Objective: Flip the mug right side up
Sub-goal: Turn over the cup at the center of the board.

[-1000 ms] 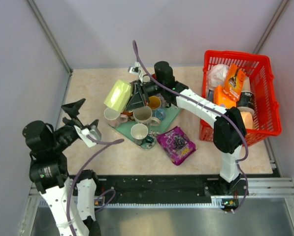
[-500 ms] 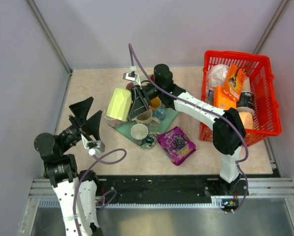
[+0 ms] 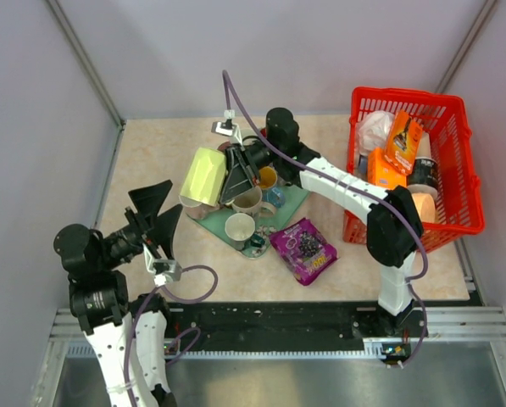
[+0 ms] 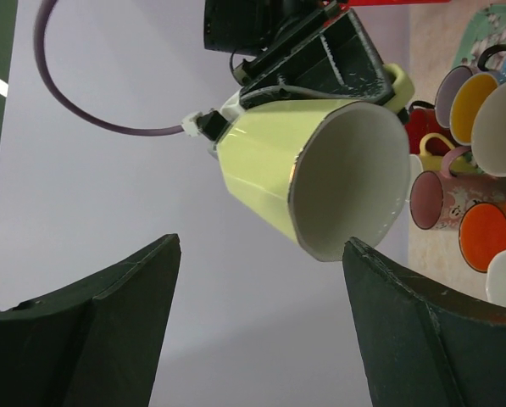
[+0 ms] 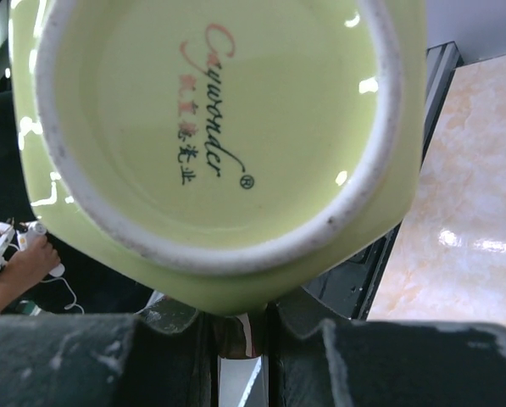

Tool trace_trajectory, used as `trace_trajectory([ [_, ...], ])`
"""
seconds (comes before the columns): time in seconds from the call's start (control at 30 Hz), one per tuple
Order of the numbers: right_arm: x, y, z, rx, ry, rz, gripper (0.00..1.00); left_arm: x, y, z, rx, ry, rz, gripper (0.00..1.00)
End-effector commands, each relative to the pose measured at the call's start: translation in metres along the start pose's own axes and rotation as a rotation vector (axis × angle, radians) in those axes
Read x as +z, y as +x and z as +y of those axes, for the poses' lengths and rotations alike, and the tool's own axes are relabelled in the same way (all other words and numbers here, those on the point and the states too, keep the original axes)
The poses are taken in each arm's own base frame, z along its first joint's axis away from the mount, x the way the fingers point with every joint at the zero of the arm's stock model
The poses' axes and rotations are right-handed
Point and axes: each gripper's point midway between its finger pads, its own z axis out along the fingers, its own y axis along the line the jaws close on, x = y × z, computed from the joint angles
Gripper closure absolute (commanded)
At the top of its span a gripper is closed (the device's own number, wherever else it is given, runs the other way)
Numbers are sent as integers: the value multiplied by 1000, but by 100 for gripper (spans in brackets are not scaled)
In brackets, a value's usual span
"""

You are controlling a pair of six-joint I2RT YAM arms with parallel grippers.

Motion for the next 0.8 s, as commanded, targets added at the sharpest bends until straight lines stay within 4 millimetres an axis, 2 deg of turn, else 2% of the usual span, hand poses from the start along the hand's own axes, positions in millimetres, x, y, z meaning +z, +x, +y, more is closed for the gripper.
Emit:
trace_trajectory([
  [0.0,0,-36,29,-215,-3,-31,100,4,-7,-5,-5,29,-67,18],
  [0.13,7,-32,32,-223,-26,-7,100,5,1,-8,48,32,-58,20],
  [0.33,15,-25,26,-188,-42,13,100,8,-1,4,125,-26,-90,25],
  [0.53,24,-23,21,-183,-56,27,100,11,10,15,115,-66,-67,30],
  [0.7,28,-24,9,-152,-49,28,100,18,16,19,122,-76,-77,43],
  [0.77,30,-24,5,-146,-47,26,100,22,18,18,125,-77,-85,52],
])
